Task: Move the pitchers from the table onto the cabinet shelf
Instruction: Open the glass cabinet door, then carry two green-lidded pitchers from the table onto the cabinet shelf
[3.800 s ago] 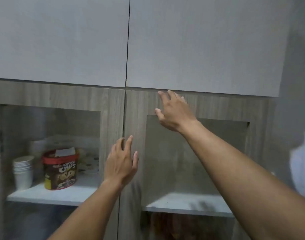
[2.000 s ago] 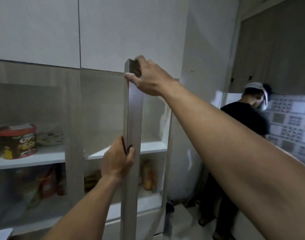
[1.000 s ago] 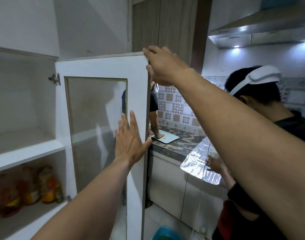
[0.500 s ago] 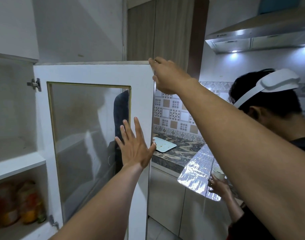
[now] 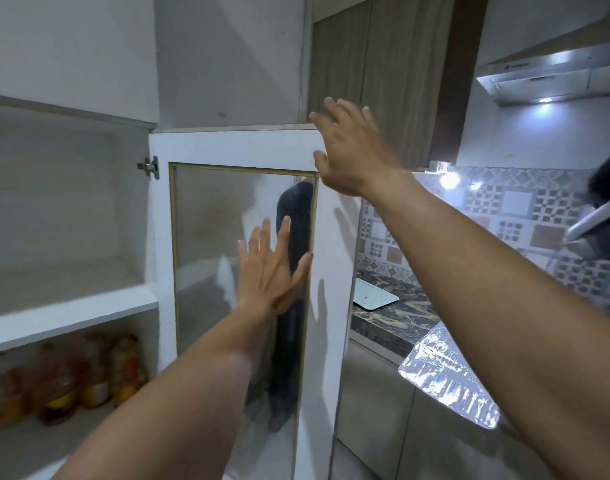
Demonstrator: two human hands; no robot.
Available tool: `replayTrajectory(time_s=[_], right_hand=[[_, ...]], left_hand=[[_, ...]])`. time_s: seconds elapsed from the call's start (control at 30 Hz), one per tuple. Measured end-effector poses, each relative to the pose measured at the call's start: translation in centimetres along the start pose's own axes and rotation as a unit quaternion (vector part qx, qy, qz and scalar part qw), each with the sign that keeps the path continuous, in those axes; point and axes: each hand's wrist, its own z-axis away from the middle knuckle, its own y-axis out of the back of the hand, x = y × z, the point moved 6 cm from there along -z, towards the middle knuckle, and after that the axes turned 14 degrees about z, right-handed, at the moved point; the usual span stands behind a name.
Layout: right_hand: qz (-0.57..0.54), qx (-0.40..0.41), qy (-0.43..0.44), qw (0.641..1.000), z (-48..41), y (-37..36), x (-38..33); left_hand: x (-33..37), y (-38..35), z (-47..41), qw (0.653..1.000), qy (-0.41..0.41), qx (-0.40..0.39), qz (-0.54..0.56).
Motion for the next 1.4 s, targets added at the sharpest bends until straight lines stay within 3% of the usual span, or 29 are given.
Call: replayTrajectory(time_s=[0.23, 0.43, 0.97, 1.4], right_hand=[[-0.149, -0.016, 0.052, 0.987, -2.2, -0.8, -11.6], [-0.262, -0.044, 0.13, 0.955, -4.0, -0.9, -25.0], [-0.469, -0.068, 0.362, 0.803, -1.3, 13.6, -63.6], [-0.526, -0.072, 0.473, 0.703, 5.7, 26.5, -86.3]], left_hand=[[-10.4, 10.4, 2.2, 0.992, 0.068, 0.026, -0.108], [-19.3, 20.8, 7.9, 0.959, 0.168, 0.05, -0.222], [-35.0, 47.9, 32.6, 0.808, 0.424, 0.132, -0.387], [-40.9, 62.0, 50.1, 0.702, 0.548, 0.198, -0.409]])
